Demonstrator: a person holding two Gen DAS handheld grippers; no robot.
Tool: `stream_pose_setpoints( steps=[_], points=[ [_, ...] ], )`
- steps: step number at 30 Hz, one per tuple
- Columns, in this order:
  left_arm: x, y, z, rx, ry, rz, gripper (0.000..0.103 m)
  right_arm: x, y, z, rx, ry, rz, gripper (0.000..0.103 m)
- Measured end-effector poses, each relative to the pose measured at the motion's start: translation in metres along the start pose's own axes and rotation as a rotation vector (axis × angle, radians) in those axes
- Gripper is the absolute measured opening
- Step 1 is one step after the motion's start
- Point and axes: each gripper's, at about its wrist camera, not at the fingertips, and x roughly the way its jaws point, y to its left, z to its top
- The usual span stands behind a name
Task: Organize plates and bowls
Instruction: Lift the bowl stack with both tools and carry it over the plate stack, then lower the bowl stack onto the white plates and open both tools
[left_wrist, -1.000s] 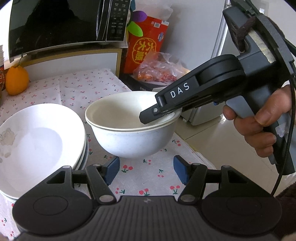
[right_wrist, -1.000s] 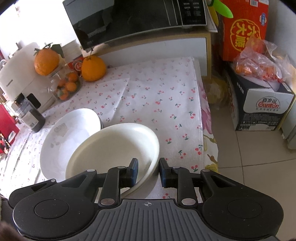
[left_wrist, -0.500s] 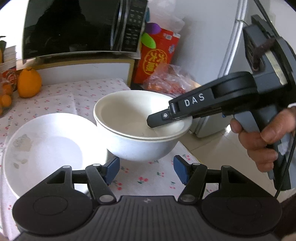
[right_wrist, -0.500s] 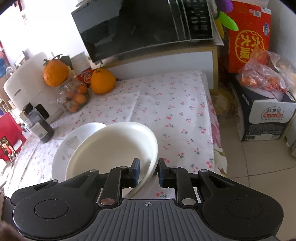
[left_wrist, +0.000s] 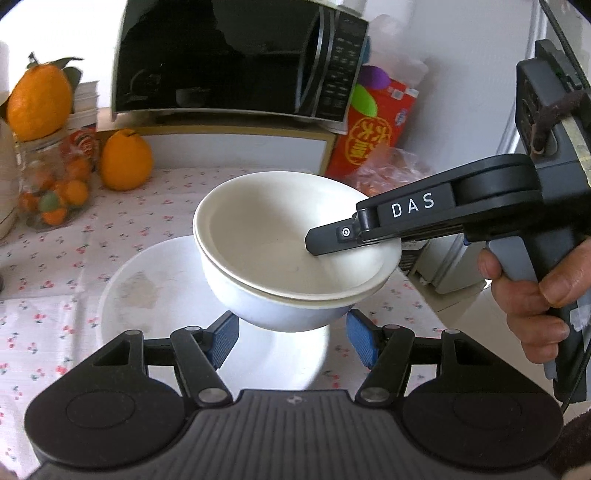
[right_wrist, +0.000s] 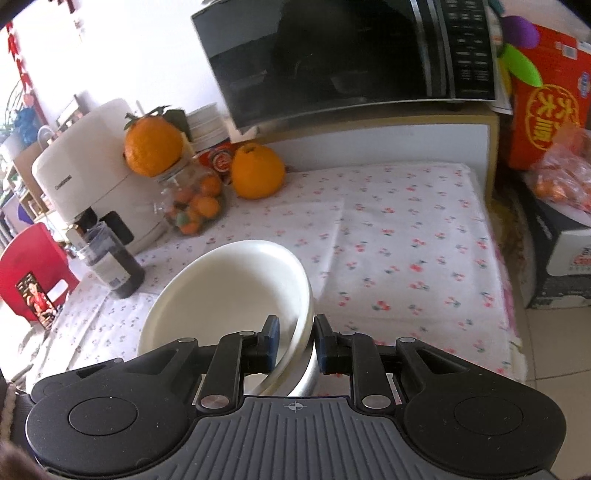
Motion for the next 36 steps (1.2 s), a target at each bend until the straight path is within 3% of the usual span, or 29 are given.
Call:
stream_pose_setpoints(
  steps=[15, 27, 31, 36],
  points=[
    [0.003, 0.035, -0.012, -0.003, 0.066, 0.066, 0.060, 0.044, 0.036, -0.004, -0.064, 0.100, -0.016, 0.020],
    [0.014, 0.028, -0.019, 0.135, 0.073, 0.068, 0.061, 0.043, 0.037, -0.009, -0.099, 0.103, -0.070, 0.020],
    [0.014, 0.028, -0.020, 0.156, 0.078, 0.063, 0.066, 0.043, 0.037, -0.009, -0.103, 0.111, -0.073, 0.020],
    [0.014, 0.030, -0.018, 0.146, 0.089, 0.062, 0.084, 0.042, 0.039, -0.011, -0.113, 0.116, -0.068, 0.023]
  ],
)
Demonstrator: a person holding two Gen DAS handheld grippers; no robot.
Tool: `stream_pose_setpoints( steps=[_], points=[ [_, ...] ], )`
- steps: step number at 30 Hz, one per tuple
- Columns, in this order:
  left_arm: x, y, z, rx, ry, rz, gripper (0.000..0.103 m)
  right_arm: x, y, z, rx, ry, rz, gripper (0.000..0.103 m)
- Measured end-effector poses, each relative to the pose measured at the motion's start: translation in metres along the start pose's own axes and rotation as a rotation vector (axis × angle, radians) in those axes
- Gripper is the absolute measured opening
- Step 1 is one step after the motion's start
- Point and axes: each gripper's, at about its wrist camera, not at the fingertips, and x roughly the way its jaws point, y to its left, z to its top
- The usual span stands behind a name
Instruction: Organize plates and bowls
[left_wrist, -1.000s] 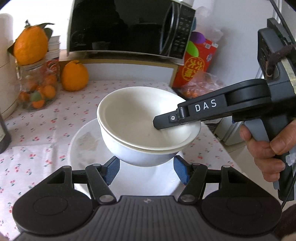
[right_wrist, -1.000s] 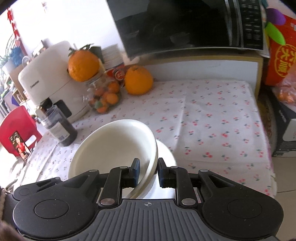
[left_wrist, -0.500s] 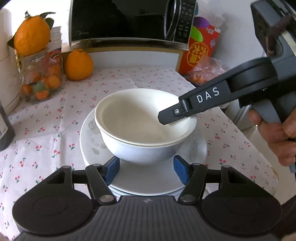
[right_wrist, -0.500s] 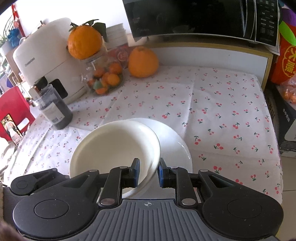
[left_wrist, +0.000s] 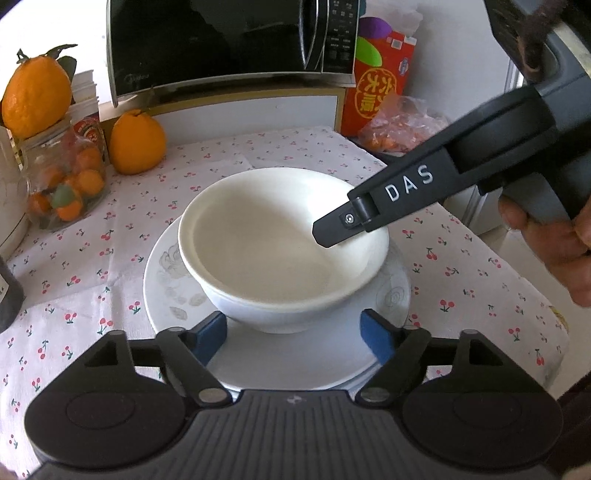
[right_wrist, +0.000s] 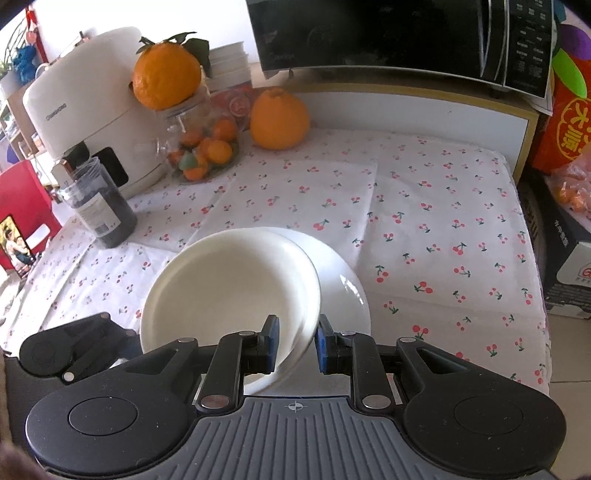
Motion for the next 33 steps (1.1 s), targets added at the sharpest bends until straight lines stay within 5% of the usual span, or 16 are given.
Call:
stream_pose_setpoints(
  steps=[2, 9, 18, 25, 33],
  points=[
    [0.000, 0.000, 0.001, -0.004, -0.001, 0.004, 0.090, 0.000, 0.000, 0.001, 0.013, 0.005, 0.000, 0.023],
    [-0.004, 0.001, 0.003, -0.024, 0.022, 0.000, 0.098, -0.004, -0.004, 0.001, 0.037, -0.009, 0.007, 0.056],
    [-0.019, -0.008, 0.002, 0.007, 0.045, -0.013, 0.102, -0.034, -0.015, 0.000, 0.107, -0.080, -0.009, 0.082],
    [-0.041, -0.014, 0.001, 0.041, 0.047, 0.005, 0.102, -0.065, -0.017, -0.006, 0.129, -0.113, -0.080, 0.088],
    [-0.061, -0.012, -0.001, -0.060, 0.086, 0.103, 0.102, -0.092, 0.001, -0.025, 0.152, -0.101, -0.138, 0.093]
  ],
)
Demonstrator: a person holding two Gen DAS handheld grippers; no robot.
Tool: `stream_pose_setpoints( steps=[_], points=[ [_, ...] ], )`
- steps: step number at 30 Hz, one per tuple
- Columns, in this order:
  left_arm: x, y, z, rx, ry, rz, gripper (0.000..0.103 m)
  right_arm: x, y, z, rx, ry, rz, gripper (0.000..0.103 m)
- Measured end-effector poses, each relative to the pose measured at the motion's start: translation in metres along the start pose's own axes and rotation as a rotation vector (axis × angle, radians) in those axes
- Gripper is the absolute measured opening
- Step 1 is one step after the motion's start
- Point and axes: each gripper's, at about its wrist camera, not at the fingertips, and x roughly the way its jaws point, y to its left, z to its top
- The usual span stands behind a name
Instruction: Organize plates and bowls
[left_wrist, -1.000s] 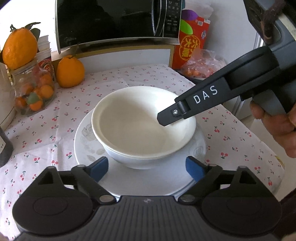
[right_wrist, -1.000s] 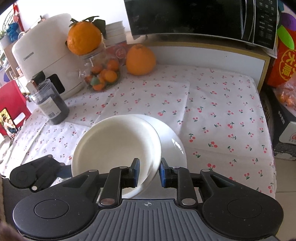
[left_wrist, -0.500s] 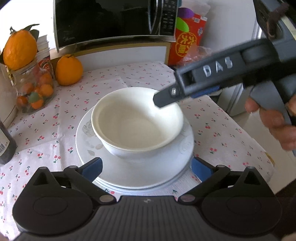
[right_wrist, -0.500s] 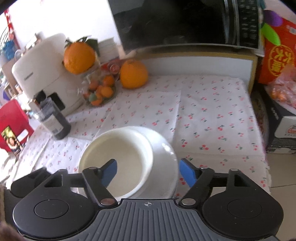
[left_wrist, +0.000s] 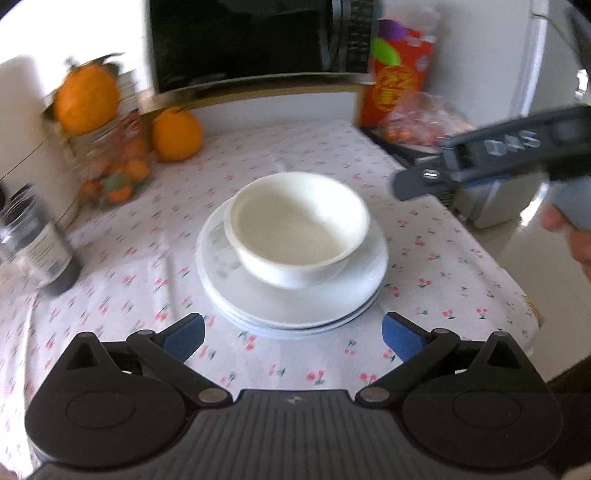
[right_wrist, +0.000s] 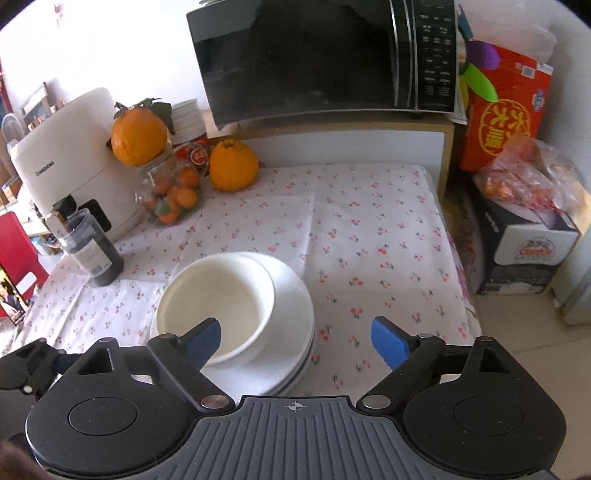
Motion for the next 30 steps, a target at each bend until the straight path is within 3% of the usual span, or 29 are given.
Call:
stream_pose_setpoints(
  steps=[5, 12, 18, 30],
  points=[
    [-0.011, -0.001, -0.005, -0.037, -0.009, 0.061, 0.103, -0.016, 0.004, -0.014, 0.050, -0.001, -0.031, 0.097],
    [-0.017, 0.004, -0.005, -0.092, -0.010, 0.149, 0.103, -0.022, 0.015, -0.038, -0.007, -0.045, -0.144, 0.100],
    [-0.018, 0.014, -0.007, -0.135, -0.014, 0.224, 0.103, -0.017, 0.020, -0.052, -0.009, -0.064, -0.177, 0.101],
    [-0.012, 0.023, -0.012, -0.223, 0.034, 0.236, 0.103, -0.006, 0.035, -0.052, -0.044, -0.062, -0.180, 0.101]
  ],
)
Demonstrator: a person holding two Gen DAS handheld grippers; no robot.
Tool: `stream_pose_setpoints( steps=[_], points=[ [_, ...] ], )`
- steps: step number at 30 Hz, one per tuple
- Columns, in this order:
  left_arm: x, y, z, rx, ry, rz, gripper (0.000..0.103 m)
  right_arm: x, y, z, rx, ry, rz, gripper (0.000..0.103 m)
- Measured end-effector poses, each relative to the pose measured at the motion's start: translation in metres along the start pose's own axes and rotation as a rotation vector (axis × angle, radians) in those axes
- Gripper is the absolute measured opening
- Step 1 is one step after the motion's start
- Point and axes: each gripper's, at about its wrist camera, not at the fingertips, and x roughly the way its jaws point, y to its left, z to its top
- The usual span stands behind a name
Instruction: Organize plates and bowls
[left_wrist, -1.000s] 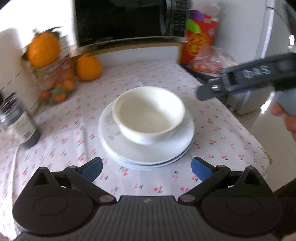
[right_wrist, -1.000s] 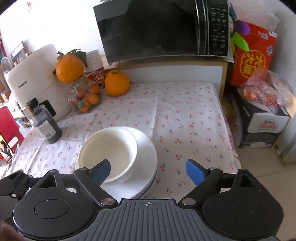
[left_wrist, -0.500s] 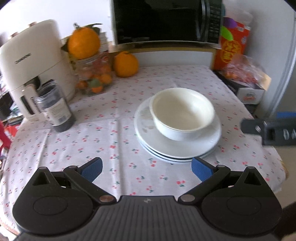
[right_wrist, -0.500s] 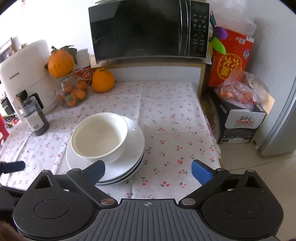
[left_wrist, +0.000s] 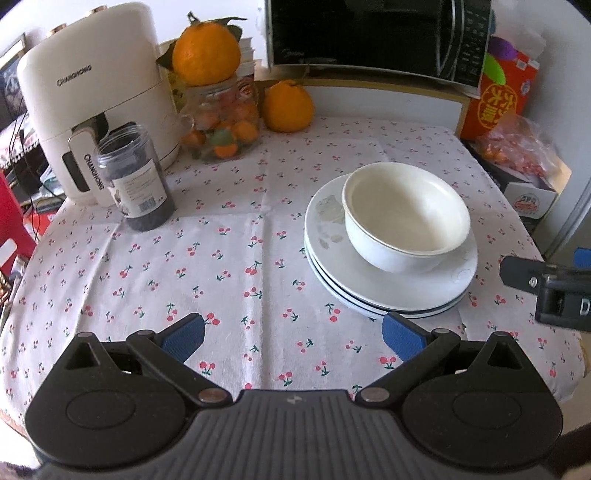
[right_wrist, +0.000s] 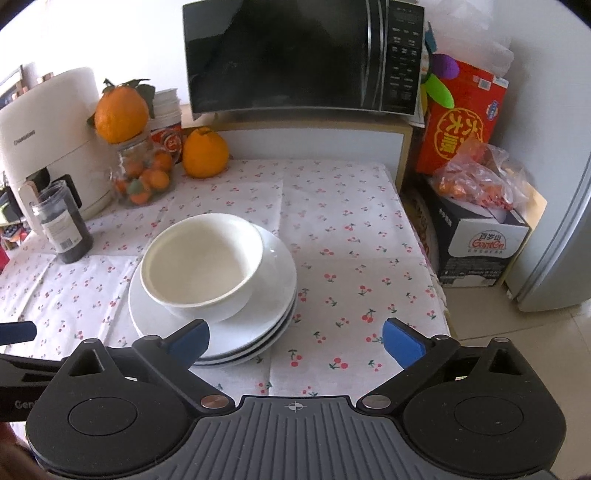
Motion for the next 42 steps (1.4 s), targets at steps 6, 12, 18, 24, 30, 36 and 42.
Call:
stream_pose_setpoints(
  steps=[6, 12, 18, 24, 30, 36, 42],
  points=[
    [-0.0013, 0.0007, 0.0000, -0.004, -0.007, 0.011, 0.103, 0.0014, 0.0076, -0.0018, -0.029, 0.005, 0.004, 0.101],
    [-0.0013, 0.0005, -0.0008, 0.007, -0.008, 0.010, 0.103, 0.0029, 0.0063, -0.0030, -0.026, 0.012, 0.000, 0.101],
    [-0.0017, 0.0003, -0.0007, 0.013, -0.010, 0.012, 0.103, 0.0038, 0.0057, -0.0039, -0.026, 0.015, -0.003, 0.101],
    [-0.0009, 0.0002, -0.0013, 0.012, -0.004, 0.010, 0.103, 0.0048, 0.0056, -0.0046, -0.021, 0.020, -0.001, 0.101],
    [-0.0007, 0.0003, -0.0017, 0.013, -0.006, 0.013, 0.103, 0.0054, 0.0075, -0.0050, -0.027, 0.024, 0.000, 0.101],
    [-0.0007, 0.0002, -0.0019, 0.018, -0.006, 0.017, 0.103, 0.0056, 0.0073, -0.0051, -0.027, 0.024, 0.000, 0.101],
    [-0.0009, -0.0003, -0.0021, 0.018, -0.006, 0.017, 0.103, 0.0058, 0.0073, -0.0049, -0.027, 0.025, 0.000, 0.101]
  ],
)
